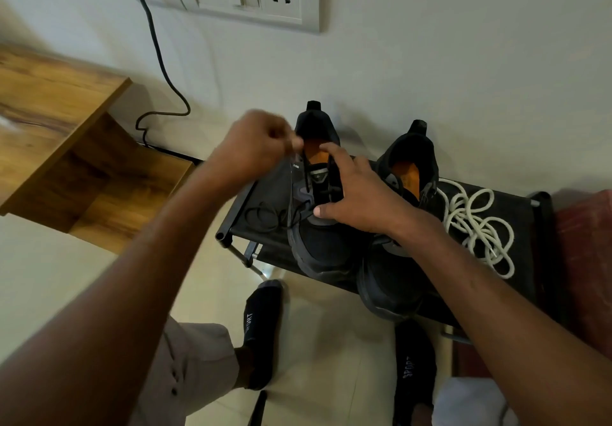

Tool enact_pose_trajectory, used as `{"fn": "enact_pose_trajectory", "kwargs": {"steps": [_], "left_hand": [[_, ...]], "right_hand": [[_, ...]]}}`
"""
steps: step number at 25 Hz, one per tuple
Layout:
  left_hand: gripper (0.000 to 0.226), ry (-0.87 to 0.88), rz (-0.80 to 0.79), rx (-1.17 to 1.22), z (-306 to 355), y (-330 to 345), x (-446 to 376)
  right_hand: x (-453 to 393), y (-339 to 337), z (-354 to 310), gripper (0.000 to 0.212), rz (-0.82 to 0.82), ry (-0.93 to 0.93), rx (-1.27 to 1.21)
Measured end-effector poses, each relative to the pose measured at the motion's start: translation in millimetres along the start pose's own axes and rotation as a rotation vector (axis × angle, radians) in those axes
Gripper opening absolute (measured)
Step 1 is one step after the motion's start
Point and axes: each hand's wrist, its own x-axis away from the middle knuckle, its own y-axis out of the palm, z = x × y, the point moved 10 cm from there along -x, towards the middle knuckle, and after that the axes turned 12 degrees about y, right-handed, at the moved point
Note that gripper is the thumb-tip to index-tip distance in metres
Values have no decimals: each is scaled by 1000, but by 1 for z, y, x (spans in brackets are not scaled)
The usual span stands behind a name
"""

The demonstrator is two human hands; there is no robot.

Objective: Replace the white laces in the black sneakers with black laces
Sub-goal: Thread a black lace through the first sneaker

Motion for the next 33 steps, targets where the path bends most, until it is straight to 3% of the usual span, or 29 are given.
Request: {"fn": "enact_pose_trajectory", "kwargs": {"steps": [2,3,4,6,8,10,12,15,18,20,22,23,25,27,29,33], "left_hand": [[19,96,257,757,17,-39,-3],[19,109,323,981,17,-48,-3],[17,77,361,988,11,-49,-3],[15,-71,270,420,-9,-38,-3],[33,-127,-77,-169,-25,1,-3],[41,-128,-462,-466,-42,47,8],[33,-103,-604,-584,-47,65,12],[13,-47,-404,-328,-25,46,2],[17,63,-61,135,7,-7,-5],[20,185,146,591,23,-39,-6],[21,180,237,882,20,-46,-7],[22,106,248,799,11,-40,-7],[28,-60,115,212,-13,-21,-6],[34,-134,-261,-332,-36,18,-1],[32,-120,-503,-532,-47,47,7],[14,-36,-215,-373,-21,21,-7]], "right_hand": [[-1,-5,6,120,33,10,12],[-1,-5,7,123,34,12,40],[-1,-4,7,126,28,11,68],[-1,1,7,128,3,10,102],[-3,3,5,129,-2,8,113],[-5,3,5,130,-1,5,118],[-5,3,6,129,-2,1,118],[-5,2,9,129,-10,3,111],[-7,3,10,126,-16,-6,105],[-8,4,10,122,-21,-9,101],[-8,5,10,121,-19,-12,95],[-9,5,10,121,-20,-10,96],[-9,7,9,122,-20,-7,102],[-10,7,9,122,-19,-2,110],[-10,6,10,122,-19,0,110],[-8,5,11,122,-19,-1,109]]}}
